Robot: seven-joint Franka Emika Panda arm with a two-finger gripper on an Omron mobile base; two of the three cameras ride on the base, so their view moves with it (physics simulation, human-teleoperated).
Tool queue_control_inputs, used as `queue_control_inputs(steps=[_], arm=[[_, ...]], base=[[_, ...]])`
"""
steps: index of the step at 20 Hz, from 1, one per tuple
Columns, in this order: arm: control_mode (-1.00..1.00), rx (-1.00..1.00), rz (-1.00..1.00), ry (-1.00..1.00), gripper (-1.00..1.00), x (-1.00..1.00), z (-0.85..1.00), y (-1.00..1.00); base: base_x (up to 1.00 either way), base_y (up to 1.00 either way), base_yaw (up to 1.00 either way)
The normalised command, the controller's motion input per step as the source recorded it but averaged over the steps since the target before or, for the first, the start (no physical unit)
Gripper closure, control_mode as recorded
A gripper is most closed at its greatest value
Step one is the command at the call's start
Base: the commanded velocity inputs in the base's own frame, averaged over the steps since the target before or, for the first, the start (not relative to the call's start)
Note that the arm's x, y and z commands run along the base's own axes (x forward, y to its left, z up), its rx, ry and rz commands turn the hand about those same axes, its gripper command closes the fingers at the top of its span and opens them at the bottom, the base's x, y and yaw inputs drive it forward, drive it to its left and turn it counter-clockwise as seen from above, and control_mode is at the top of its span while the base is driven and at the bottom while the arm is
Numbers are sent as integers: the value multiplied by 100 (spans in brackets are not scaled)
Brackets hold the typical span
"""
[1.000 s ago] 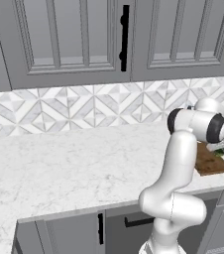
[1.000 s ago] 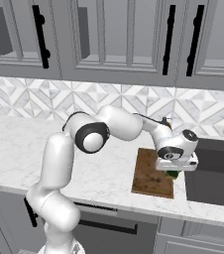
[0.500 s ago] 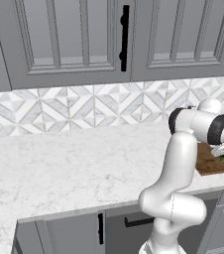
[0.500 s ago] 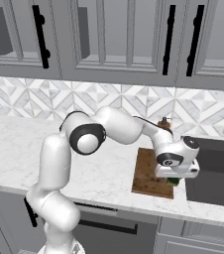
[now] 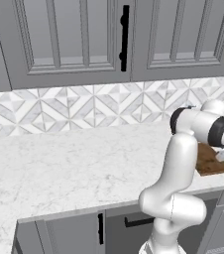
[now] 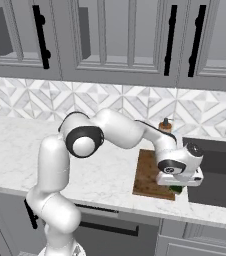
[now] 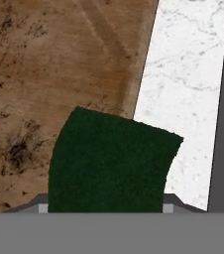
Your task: Pick up the sponge from the counter and clean the cutting board by briefly scrubbing or pressing down on the cutting board. Once finished, release the sponge.
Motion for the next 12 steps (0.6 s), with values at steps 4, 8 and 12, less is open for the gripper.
queue_control_inputs(steps=[4, 8, 12], arm=[[-100, 0, -3, 0, 100, -60, -16, 0], [-100, 0, -4, 0, 100, -62, -14, 0], [-100, 0, -2, -1, 100, -38, 6, 0]], base=[[0, 0, 0], [0, 0, 0], [0, 0, 0]])
